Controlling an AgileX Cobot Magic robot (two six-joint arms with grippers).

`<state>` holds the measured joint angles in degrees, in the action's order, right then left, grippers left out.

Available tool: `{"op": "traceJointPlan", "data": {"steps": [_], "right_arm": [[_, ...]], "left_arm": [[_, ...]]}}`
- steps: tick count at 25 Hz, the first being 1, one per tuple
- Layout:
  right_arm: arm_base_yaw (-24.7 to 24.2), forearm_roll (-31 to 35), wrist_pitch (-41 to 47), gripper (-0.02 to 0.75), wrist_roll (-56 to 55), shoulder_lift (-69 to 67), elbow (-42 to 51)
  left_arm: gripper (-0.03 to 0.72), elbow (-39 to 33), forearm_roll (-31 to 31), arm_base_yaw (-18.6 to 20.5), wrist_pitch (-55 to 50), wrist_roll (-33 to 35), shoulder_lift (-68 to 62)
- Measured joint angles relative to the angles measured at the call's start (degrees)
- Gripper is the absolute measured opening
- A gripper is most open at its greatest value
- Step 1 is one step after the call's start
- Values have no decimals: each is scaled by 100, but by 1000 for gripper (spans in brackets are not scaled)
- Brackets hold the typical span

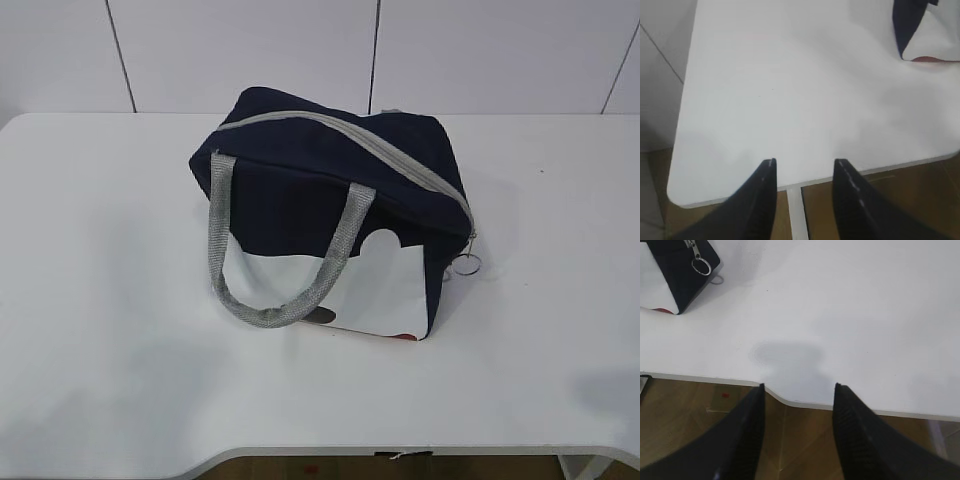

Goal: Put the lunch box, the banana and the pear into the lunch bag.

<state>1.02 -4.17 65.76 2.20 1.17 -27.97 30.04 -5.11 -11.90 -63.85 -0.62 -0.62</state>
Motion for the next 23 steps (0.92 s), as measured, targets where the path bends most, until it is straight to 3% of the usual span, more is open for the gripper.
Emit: {"op": "traceJointPlan", "data": {"steps": [9, 23], "right_arm": [[0, 0, 0, 365, 0, 0, 0], [0, 0, 0, 365, 0, 0, 0]], "left_arm": [[289, 0, 0, 825, 0, 0, 0], [289, 0, 0, 1061, 0, 0, 0]]}}
